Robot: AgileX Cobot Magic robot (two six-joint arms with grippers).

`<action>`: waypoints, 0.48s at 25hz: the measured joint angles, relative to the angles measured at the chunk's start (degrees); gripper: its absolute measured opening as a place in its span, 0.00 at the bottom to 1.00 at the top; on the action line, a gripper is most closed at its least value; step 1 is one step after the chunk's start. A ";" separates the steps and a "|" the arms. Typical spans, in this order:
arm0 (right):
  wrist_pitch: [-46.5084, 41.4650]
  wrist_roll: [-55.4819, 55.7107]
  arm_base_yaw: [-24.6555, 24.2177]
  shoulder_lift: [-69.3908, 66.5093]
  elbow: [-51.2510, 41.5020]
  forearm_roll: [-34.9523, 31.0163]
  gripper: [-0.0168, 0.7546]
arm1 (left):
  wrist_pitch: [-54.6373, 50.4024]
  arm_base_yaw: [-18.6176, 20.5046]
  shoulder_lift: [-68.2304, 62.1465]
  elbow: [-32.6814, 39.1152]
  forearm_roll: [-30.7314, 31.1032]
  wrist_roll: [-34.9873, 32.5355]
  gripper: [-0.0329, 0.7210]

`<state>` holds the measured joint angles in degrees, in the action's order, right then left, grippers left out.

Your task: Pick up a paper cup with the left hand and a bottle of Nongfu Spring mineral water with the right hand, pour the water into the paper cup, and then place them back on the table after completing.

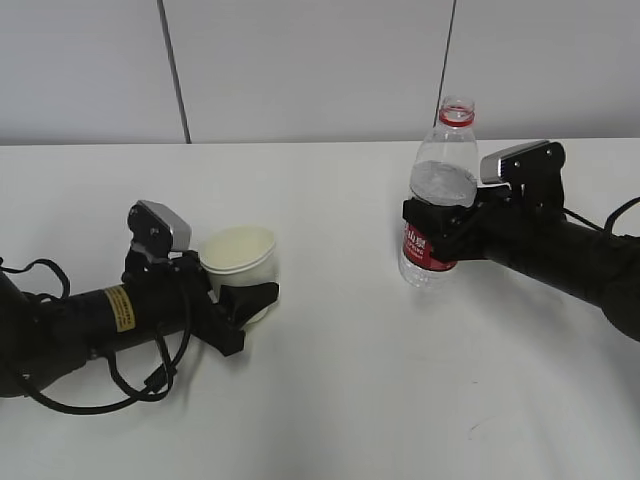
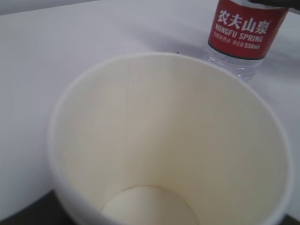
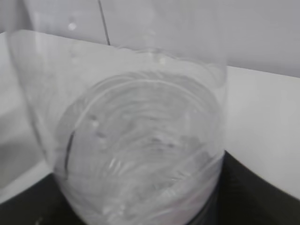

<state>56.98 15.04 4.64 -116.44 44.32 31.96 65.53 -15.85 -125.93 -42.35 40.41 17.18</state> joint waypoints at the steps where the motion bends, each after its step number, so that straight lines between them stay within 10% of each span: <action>1: 0.00 0.00 0.00 0.00 0.00 0.00 0.63 | 0.00 -0.30 0.00 0.00 0.05 0.04 0.57; 12: 0.10 -2.86 0.00 0.00 0.00 0.84 0.63 | -0.08 -3.40 0.69 0.00 0.30 0.35 0.57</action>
<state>57.08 12.18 4.64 -116.44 44.32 32.80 65.46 -19.25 -125.24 -42.35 40.71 17.53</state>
